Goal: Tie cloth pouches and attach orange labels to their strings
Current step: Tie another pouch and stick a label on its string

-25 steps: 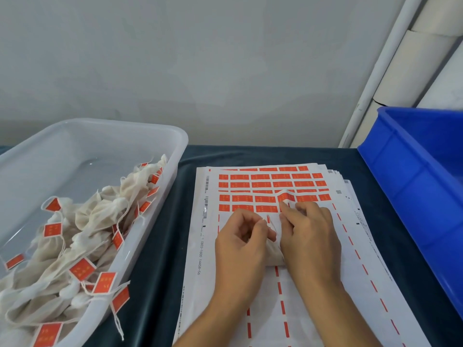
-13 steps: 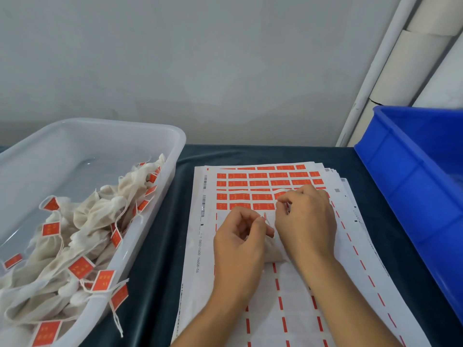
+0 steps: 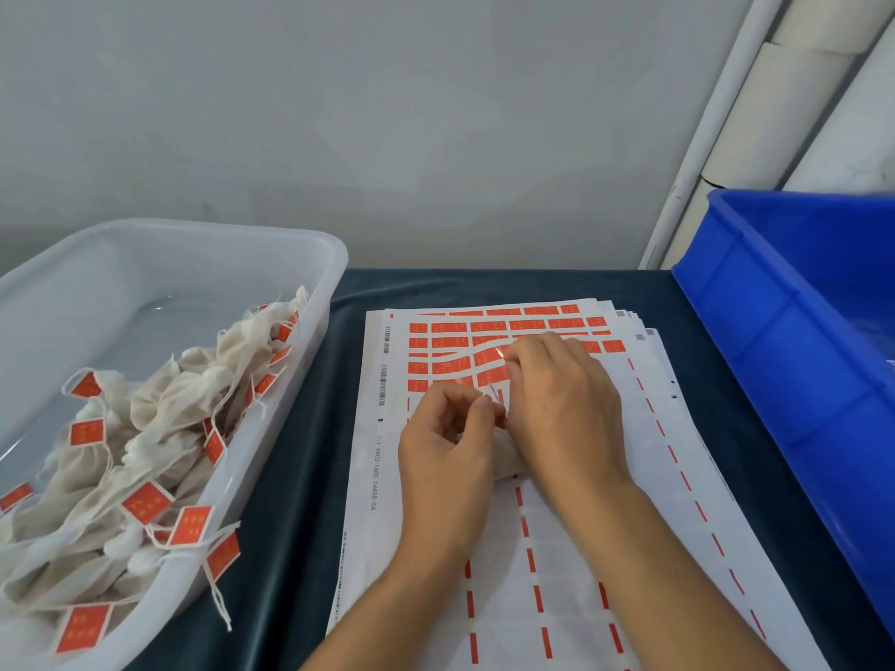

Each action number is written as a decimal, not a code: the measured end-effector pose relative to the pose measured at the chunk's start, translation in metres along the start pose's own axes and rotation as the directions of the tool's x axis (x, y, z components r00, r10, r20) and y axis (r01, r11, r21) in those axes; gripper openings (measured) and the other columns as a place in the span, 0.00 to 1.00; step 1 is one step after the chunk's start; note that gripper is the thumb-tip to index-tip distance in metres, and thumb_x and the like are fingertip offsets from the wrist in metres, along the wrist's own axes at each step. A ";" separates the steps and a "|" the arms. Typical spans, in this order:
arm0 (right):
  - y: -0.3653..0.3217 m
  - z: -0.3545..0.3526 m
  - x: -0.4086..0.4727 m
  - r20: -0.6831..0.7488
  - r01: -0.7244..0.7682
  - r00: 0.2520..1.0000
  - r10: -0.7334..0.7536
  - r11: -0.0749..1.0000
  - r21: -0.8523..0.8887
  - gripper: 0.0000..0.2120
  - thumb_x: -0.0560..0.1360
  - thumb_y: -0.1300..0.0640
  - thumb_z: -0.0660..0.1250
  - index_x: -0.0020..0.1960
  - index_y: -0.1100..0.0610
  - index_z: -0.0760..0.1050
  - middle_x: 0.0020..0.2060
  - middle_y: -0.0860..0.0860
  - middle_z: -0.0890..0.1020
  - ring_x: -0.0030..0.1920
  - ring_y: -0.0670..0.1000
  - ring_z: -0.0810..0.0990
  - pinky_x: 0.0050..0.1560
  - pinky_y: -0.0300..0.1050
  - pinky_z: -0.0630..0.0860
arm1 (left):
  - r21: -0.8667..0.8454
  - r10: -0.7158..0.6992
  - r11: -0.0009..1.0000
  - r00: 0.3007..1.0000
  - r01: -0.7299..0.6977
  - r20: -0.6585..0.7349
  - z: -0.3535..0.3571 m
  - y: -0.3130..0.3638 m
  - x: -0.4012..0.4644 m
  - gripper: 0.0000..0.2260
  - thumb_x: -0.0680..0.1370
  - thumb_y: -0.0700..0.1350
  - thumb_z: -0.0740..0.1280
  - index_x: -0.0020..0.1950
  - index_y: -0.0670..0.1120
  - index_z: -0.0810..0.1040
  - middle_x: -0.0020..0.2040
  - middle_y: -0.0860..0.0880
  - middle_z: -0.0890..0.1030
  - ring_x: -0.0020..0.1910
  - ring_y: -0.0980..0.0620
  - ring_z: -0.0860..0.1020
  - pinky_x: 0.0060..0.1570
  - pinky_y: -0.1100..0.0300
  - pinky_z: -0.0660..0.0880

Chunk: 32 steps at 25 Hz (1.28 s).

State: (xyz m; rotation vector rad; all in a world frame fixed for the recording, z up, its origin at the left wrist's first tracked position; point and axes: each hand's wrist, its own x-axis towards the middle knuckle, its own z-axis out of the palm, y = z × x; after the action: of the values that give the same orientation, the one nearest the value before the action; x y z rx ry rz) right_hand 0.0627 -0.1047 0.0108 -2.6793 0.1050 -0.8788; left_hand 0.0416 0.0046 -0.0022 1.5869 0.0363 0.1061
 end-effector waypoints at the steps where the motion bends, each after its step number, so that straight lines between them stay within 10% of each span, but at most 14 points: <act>1: -0.001 -0.003 0.000 -0.012 0.006 1.000 -0.006 0.999 0.044 0.18 0.75 0.46 0.63 0.54 0.58 0.81 0.49 0.55 0.85 0.45 0.54 0.83 0.47 0.47 0.80 | 0.003 0.000 1.000 1.000 0.000 -0.001 0.000 0.000 0.000 0.07 0.83 0.42 0.68 0.46 0.50 0.82 0.44 0.55 0.86 0.48 0.53 0.84 0.46 0.65 0.80; 8: 0.009 -0.030 -0.007 -0.108 -0.184 0.955 0.278 0.835 0.519 0.01 0.82 0.53 0.67 0.52 0.49 0.77 0.47 0.40 0.81 0.50 0.41 0.81 0.47 0.30 0.78 | 0.021 -0.018 1.000 0.999 0.017 0.036 -0.001 0.006 -0.005 0.05 0.84 0.46 0.67 0.49 0.52 0.81 0.48 0.59 0.87 0.50 0.57 0.86 0.47 0.65 0.82; 16: 0.017 -0.048 -0.050 0.337 -0.533 0.778 0.529 0.274 0.801 0.08 0.81 0.52 0.70 0.59 0.45 0.79 0.45 0.41 0.86 0.46 0.43 0.86 0.40 0.37 0.83 | 0.089 0.051 0.994 0.991 -0.061 0.120 -0.001 0.017 -0.010 0.04 0.84 0.45 0.68 0.51 0.50 0.81 0.44 0.57 0.87 0.47 0.58 0.85 0.44 0.75 0.77; 27: 0.011 -0.062 -0.058 0.468 -0.564 0.769 0.435 0.117 0.818 0.06 0.78 0.53 0.72 0.54 0.54 0.82 0.46 0.52 0.88 0.44 0.55 0.88 0.44 0.44 0.83 | 0.007 -0.040 0.999 0.994 0.039 0.104 0.002 0.020 -0.029 0.05 0.83 0.47 0.69 0.49 0.51 0.83 0.45 0.55 0.88 0.47 0.53 0.87 0.56 0.47 0.84; 32: 0.012 -0.062 -0.056 0.462 -0.551 0.758 0.460 0.073 0.831 0.02 0.79 0.55 0.71 0.50 0.53 0.81 0.45 0.53 0.88 0.42 0.53 0.87 0.43 0.43 0.81 | -0.066 -0.070 0.995 0.990 0.079 0.124 -0.004 0.015 -0.028 0.07 0.84 0.45 0.68 0.46 0.50 0.83 0.42 0.50 0.87 0.43 0.48 0.87 0.50 0.51 0.85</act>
State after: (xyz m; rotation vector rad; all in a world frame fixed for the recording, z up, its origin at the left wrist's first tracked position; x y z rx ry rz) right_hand -0.0185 -0.1235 0.0226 -1.2808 0.3563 -0.3357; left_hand 0.0127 0.0053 0.0111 1.5169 -0.0028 -0.0473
